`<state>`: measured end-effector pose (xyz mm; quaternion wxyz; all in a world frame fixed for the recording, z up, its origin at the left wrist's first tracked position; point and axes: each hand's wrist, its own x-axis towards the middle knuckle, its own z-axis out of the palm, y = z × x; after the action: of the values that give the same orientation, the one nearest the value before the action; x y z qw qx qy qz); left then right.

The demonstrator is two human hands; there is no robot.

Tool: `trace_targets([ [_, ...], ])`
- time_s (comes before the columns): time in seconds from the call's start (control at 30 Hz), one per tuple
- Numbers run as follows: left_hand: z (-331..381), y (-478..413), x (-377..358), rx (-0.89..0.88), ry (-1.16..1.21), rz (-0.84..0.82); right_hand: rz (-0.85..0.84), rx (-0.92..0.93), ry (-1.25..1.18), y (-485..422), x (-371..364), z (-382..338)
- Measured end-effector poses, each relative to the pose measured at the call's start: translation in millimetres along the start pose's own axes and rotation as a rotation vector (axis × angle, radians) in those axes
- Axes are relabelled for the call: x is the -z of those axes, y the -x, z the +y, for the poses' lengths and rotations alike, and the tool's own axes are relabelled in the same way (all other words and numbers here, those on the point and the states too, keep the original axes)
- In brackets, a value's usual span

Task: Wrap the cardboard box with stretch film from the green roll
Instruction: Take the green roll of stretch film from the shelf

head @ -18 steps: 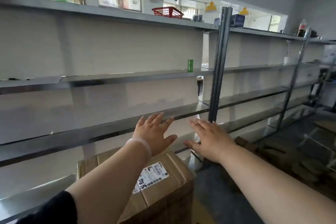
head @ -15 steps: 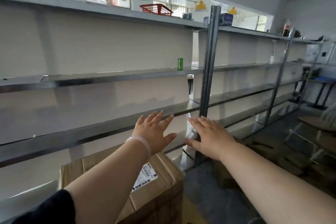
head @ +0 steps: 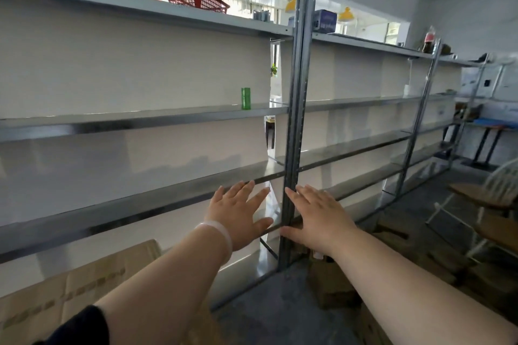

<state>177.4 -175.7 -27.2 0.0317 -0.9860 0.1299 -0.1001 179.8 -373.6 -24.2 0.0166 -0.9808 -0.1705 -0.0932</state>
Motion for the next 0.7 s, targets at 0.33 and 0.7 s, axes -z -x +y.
trace_targets([
  [0.33, 74, -159, -26, 0.089, 0.065, 0.018, -0.015, 0.117, 0.053, -105, -1, 148],
  [0.7, 86, -245, -41, 0.128, 0.028, 0.032, -0.01, 0.162, 0.052, -170, -18, 212],
])
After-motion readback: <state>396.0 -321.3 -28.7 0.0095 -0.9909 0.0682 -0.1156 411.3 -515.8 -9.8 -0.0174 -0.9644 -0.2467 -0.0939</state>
